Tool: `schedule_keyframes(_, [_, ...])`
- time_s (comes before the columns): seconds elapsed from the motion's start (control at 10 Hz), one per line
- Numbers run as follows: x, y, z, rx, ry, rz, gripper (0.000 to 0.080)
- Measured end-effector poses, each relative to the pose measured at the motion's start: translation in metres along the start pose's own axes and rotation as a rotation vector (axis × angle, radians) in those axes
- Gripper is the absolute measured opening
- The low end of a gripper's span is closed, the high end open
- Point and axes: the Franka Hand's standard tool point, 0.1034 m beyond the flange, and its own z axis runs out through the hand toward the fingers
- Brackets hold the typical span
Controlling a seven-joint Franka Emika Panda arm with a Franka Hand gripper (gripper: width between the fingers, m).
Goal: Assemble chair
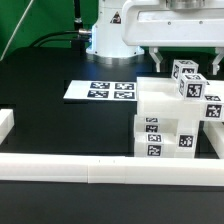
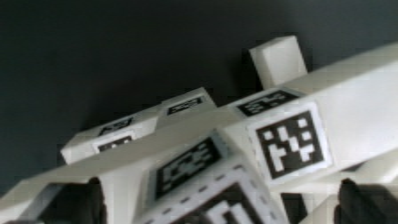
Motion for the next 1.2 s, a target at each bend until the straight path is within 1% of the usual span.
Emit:
schedule_keyframes(0.3, [-0.0001,-0.0007,-0.0001,-0.013,0.002,-0.186,0.0649])
schedule_keyframes(0.4, [-0.0001,-0.0006,-0.0001,-0.014,0.002,-0.296,0.0649])
schedule_keyframes(0.7, [0.0011,0.0026,-0.0001,-0.013,0.001,-0.449,0.0644])
schedule_keyframes(0.8, [0.0009,0.0022,0.0,-0.013,0.001,-0.439,0.0482])
schedule_keyframes(0.9, [0.0009,0.0022,0.0,-0.013,0.001,-0.439,0.0283])
schedule_keyframes(1.2, [0.001,0.0023,0.0,-0.013,0.001,-0.43,0.0282])
